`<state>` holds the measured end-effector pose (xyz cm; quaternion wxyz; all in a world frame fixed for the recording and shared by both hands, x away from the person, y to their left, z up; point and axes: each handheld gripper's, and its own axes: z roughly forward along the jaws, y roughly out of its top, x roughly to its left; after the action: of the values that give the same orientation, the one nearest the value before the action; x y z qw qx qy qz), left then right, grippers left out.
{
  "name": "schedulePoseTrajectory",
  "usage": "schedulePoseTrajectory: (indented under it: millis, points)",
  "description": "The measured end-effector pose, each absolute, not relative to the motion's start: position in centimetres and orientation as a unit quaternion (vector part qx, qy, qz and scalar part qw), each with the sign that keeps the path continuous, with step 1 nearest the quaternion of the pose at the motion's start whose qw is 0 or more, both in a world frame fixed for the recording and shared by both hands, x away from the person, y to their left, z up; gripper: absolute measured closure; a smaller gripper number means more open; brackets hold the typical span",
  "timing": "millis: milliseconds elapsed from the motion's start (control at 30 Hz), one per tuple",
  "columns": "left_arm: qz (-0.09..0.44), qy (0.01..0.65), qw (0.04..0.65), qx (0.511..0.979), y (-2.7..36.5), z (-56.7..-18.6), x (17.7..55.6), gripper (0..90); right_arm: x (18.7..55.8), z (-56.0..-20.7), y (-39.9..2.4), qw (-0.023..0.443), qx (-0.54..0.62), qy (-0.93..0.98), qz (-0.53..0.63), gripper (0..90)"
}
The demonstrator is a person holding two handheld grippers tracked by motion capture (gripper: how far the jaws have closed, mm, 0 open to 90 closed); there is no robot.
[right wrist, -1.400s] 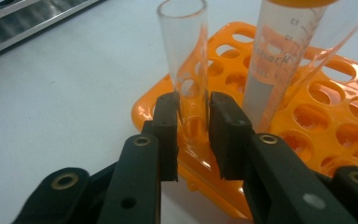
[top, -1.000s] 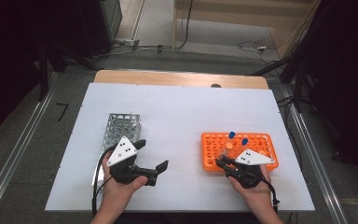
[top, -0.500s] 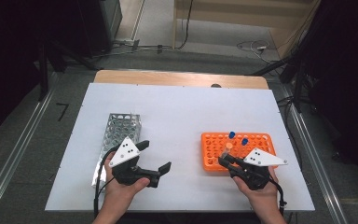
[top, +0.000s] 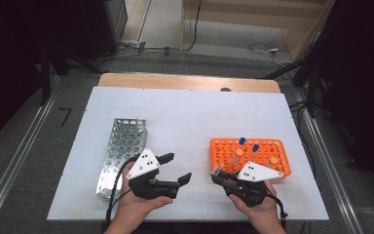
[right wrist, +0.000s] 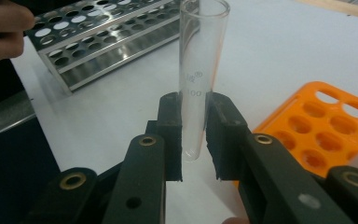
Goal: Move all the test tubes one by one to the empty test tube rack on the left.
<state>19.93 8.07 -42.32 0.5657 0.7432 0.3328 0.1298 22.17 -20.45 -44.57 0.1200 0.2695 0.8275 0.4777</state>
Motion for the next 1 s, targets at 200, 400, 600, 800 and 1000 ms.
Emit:
schedulePoseTrajectory:
  millis: [200, 400, 600, 800, 1000]
  points:
    - [0.107, 0.309, 0.573, 0.751, 6.8, -42.4, 19.7, 35.8, 21.7, -44.8, -19.0, 0.108, 0.253, 0.836, 0.475, 73.7]
    - [0.096, 0.286, 0.570, 0.764, 5.5, -42.6, 19.6, 51.0, 21.2, -44.9, -18.0, 0.098, 0.235, 0.844, 0.473, 73.7]
    - [0.099, 0.275, 0.561, 0.774, 4.6, -42.9, 19.5, 63.6, 20.9, -44.8, -17.6, 0.088, 0.225, 0.846, 0.474, 73.7]
    - [0.106, 0.271, 0.555, 0.779, 4.2, -43.1, 19.4, 71.9, 20.6, -44.8, -17.3, 0.082, 0.216, 0.849, 0.475, 73.7]
    - [0.115, 0.271, 0.552, 0.780, 4.3, -43.1, 19.4, 75.6, 20.7, -44.8, -17.4, 0.076, 0.216, 0.849, 0.476, 73.6]
